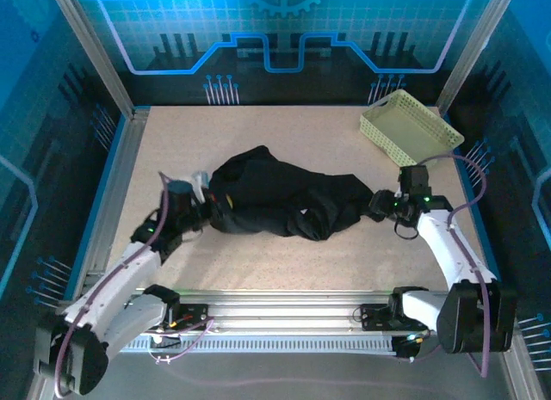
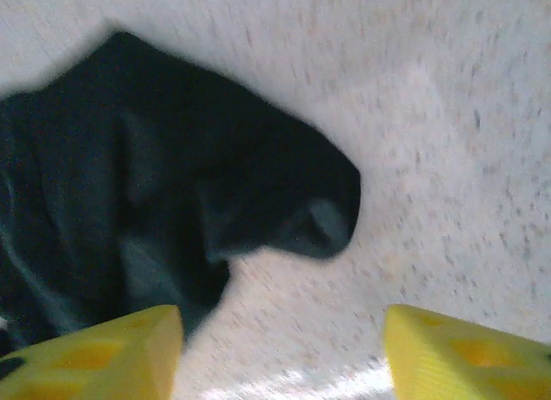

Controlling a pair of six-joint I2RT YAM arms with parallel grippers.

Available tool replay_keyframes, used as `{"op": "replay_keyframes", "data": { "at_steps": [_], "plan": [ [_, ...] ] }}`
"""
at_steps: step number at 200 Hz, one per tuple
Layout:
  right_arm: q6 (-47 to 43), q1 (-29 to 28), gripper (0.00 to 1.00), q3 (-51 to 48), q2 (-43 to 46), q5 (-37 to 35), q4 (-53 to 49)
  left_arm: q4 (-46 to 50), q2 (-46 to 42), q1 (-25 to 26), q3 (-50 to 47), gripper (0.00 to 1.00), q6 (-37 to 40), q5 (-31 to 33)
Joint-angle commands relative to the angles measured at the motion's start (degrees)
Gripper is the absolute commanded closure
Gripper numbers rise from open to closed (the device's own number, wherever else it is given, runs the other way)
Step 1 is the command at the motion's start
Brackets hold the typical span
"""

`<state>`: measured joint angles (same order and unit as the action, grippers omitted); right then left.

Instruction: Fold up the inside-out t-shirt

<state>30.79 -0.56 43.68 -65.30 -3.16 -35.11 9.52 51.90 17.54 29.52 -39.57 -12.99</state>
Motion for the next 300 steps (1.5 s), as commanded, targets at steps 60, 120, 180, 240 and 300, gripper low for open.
{"op": "replay_keyframes", "data": {
  "at_steps": [60, 120, 180, 240, 300],
  "plan": [
    [-0.75, -35.97, 0.25, 14.01, -15.68, -2.35, 9.56, -2.02, -6.96, 0.83, -7.91, 1.0, -4.15, 0.07],
    [-1.4, -38.98, 0.38, 23.19, -34.13, -3.31, 11.01, -1.79, -5.67, 0.78, -6.49, 1.0, -3.6, 1.02],
    [-2.48, -38.95, 0.56, 24.1, -39.27, -3.19, 11.47, -2.23, -5.28, 0.79, -6.62, 1.0, -3.58, 1.31],
    [-4.79, -38.79, 1.0, 26.73, -35.88, -4.44, 7.72, 1.68, -4.0, -0.09, -2.21, 1.0, -2.93, 3.98],
    [-11.02, -29.25, 1.0, 40.88, -16.12, -2.78, -2.21, 5.87, 5.03, -16.54, 20.67, 1.0, -2.09, -0.2]
  ]
}}
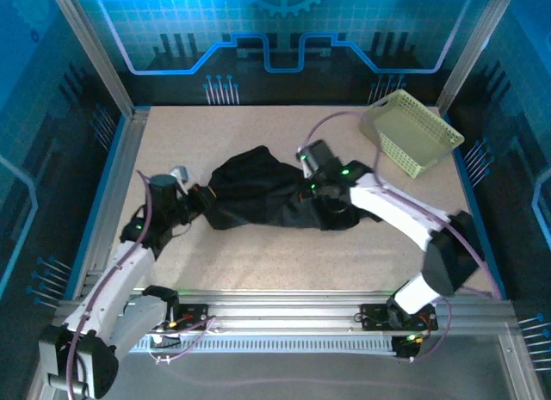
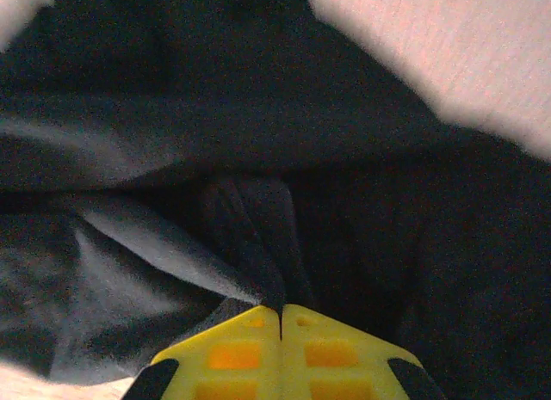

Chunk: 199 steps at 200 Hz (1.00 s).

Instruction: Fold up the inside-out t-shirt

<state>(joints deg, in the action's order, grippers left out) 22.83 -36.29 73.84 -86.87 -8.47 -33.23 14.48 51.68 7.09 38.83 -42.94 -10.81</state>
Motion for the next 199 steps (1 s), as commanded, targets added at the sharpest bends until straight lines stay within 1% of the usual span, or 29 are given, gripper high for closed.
{"op": "replay_keyframes", "data": {
  "at_steps": [1, 15, 33, 47, 63, 84, 99, 112, 119, 131, 146, 163, 167, 172, 182, 199],
  "plan": [
    [-3.02, 6.89, 1.0, 11.37, 5.34, 2.86, -4.24, 0.95, 5.61, -6.46, 11.97, 1.0, 1.19, -2.51],
    [-2.76, 10.41, 1.0, 19.01, 4.36, 5.34, -6.86, 1.29, 10.38, -10.28, 20.05, 1.0, -0.22, -4.52],
    [-3.7, 11.24, 1.0, 24.23, 5.19, 4.45, -7.52, 0.94, 13.39, -13.74, 26.87, 1.0, -2.51, -6.43],
    [-3.94, 11.24, 1.0, 22.67, 8.58, 4.32, -5.81, -0.24, 12.52, -14.26, 28.21, 1.0, -2.7, -6.77],
    [-3.85, 11.08, 1.0, 14.79, 14.48, 4.84, -2.62, -3.7, 9.36, -13.17, 23.63, 1.0, -2.94, -8.61],
    [-3.7, 9.84, 1.0, 1.02, 21.96, 4.42, -1.68, -5.33, 4.81, -8.5, 13.49, 1.0, -2.14, -10.48],
    [-1.97, 8.52, 1.0, -10.16, 25.84, 3.51, -2.48, -5.41, 1.63, -0.92, 4.84, 1.0, -0.92, -9.55],
    [1.62, 8.2, 1.0, -18.69, 27.35, 3.66, -4.11, -2.98, -0.24, 6.42, -2.09, 1.0, -0.56, -5.56],
    [4.12, 8.08, 1.0, -22.67, 27.39, 3.46, -5.21, -1.59, -0.89, 9.33, -5.56, 1.0, -1.43, -3.93],
    [7.87, 8.0, 1.0, -29.0, 26.7, 2.74, -7.08, -1.99, -2.56, 12.14, -13.24, 1.0, -5.15, -3.0],
    [11.78, 8.15, 1.0, -33.33, 26.47, 2.35, -8.07, -4.2, -4.93, 13.39, -21.08, 1.0, -9.1, -3.16],
    [12.32, 7.97, 0.69, -33.93, 27.45, 2.37, -7.05, -3.6, -7.48, 13.58, -24.71, 1.0, -10.0, -2.96],
    [12.22, 7.91, 0.62, -33.36, 27.52, 1.95, -7.02, -3.18, -7.95, 13.6, -24.84, 1.0, -9.85, -2.9],
    [11.88, 7.84, 0.56, -32.18, 27.55, 1.46, -6.94, -2.76, -8.52, 13.58, -24.88, 1.0, -9.51, -2.71],
    [10.88, 7.66, 0.48, -29.55, 27.0, 0.92, -6.65, -2.35, -9.05, 13.63, -24.62, 1.0, -8.74, -2.65],
    [9.78, 5.97, 0.45, -24.25, 23.56, 1.09, -5.72, -2.39, -8.53, 13.73, -23.76, 1.0, -7.7, -2.88]
  ]
}}
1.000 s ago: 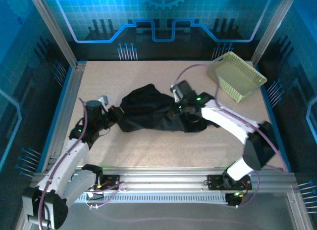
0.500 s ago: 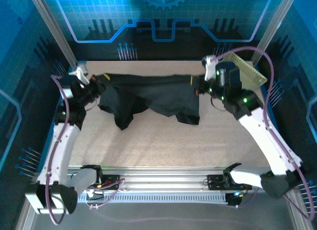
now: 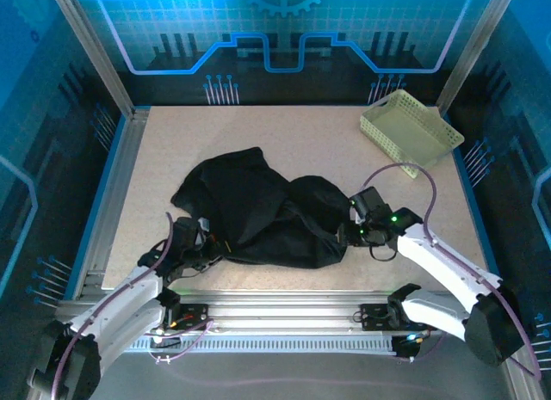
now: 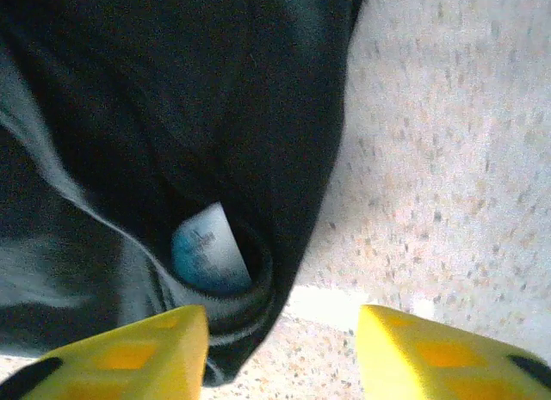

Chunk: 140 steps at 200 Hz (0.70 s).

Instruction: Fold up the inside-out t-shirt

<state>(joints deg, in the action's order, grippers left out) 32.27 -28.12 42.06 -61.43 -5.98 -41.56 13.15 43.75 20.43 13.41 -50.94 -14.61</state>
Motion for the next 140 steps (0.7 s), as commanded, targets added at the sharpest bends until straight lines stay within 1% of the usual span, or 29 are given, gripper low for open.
{"op": "replay_keyframes", "data": {
  "at_steps": [1, 26, 40, 45, 62, 81, 86, 98, 103, 111, 119, 126, 131, 140],
  "plan": [
    [0.34, -2.42, 0.45, 7.74, -2.13, -1.53, 2.66, -1.08, -0.51, 0.4, 1.68, 1.0, 0.31, 0.91],
    [-0.39, -10.96, 0.43, 13.94, -9.93, -2.77, 5.77, -1.07, 0.44, 0.5, 2.24, 1.0, 1.14, 0.65],
    [0.07, -14.28, 0.43, 16.81, -15.21, -3.76, 6.91, -0.55, 0.04, 0.57, 2.16, 1.0, 1.52, 1.06],
    [-0.33, -15.47, 0.43, 17.6, -17.49, -4.05, 7.89, -0.21, -0.05, 0.57, 2.19, 0.99, 1.59, 1.45],
    [-1.61, -17.25, 0.43, 20.61, -24.36, -7.49, 8.79, 0.93, -0.48, 0.64, 2.62, 0.87, 2.46, 1.99],
    [-2.7, -16.99, 0.4, 23.32, -31.46, -11.42, 8.99, 6.57, -0.81, 0.61, 5.37, 0.8, 4.63, 5.08],
    [-3.04, -16.84, 0.39, 23.77, -32.67, -12.16, 9.12, 8.74, -0.98, 0.7, 6.42, 0.74, 5.43, 6.48],
    [-3.55, -16.28, 0.37, 25.0, -35.59, -13.17, 9.36, 13.56, -1.42, 0.8, 9.4, 0.56, 6.96, 10.31],
    [-3.6, -15.99, 0.37, 25.36, -36.52, -13.28, 9.46, 15.2, -1.55, 0.84, 10.46, 0.52, 7.47, 11.86],
    [-3.83, -15.59, 0.37, 25.73, -37.64, -12.85, 10.01, 16.97, -1.73, 0.91, 12.11, 0.48, 8.28, 13.84],
    [-4.24, -15.3, 0.38, 26.17, -38.52, -12.21, 10.58, 17.31, -1.55, 1.05, 13.37, 0.46, 9.1, 15.12],
    [-4.65, -15.21, 0.42, 26.6, -39.09, -11.53, 10.9, 16.79, -0.81, 1.27, 14.28, 0.43, 9.71, 15.85],
    [-4.9, -15.19, 0.45, 26.94, -39.42, -11.1, 11.06, 16.11, 0.12, 1.63, 15.16, 0.42, 10.13, 16.16],
    [-5.24, -15.1, 0.54, 27.38, -39.59, -10.39, 11.06, 14.6, 2.48, 2.83, 16.86, 0.35, 11.56, 16.47]
  ]
}}
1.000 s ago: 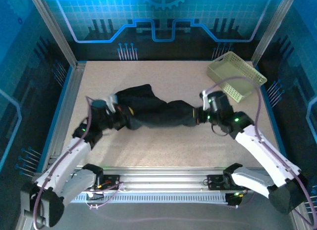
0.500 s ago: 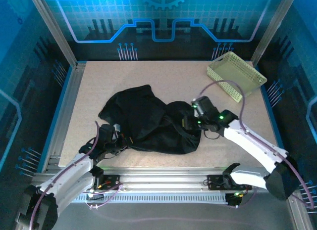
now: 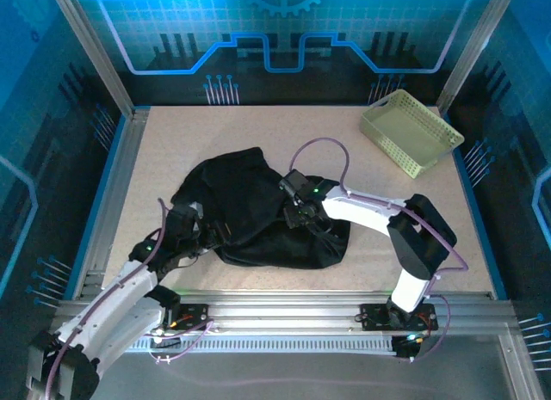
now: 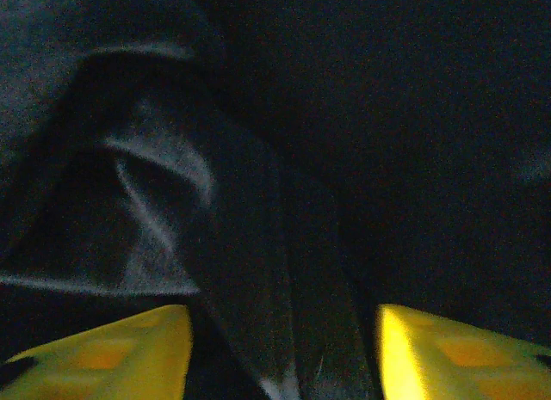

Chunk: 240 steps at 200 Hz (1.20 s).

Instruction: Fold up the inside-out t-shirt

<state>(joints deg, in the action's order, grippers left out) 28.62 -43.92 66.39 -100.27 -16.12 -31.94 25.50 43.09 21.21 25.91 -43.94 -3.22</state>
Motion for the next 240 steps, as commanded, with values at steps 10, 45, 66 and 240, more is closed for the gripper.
{"op": "replay_keyframes", "data": {
  "at_steps": [10, 45, 66, 240],
  "plan": [
    [-1.98, 0.83, 0.7, 3.31, -0.27, 0.18, 1.49, 1.6, 6.53, 4.23, 6.99, 0.28, 6.22, 6.92],
    [-2.34, 1.46, 0.95, 0.83, 7.83, 1.82, 1.12, 0.89, 21.13, 12.76, 16.24, 0.16, 13.46, 13.42],
    [-2.02, 2.32, 0.97, -1.27, 14.14, 4.25, 0.77, 0.12, 28.71, 18.29, 20.38, 0.06, 18.29, 17.48],
    [-5.7, 15.2, 0.96, 3.58, 19.83, 8.86, 1.4, -18.4, 27.64, 23.8, 19.84, 1.0, 25.16, 1.76]
  ]
}}
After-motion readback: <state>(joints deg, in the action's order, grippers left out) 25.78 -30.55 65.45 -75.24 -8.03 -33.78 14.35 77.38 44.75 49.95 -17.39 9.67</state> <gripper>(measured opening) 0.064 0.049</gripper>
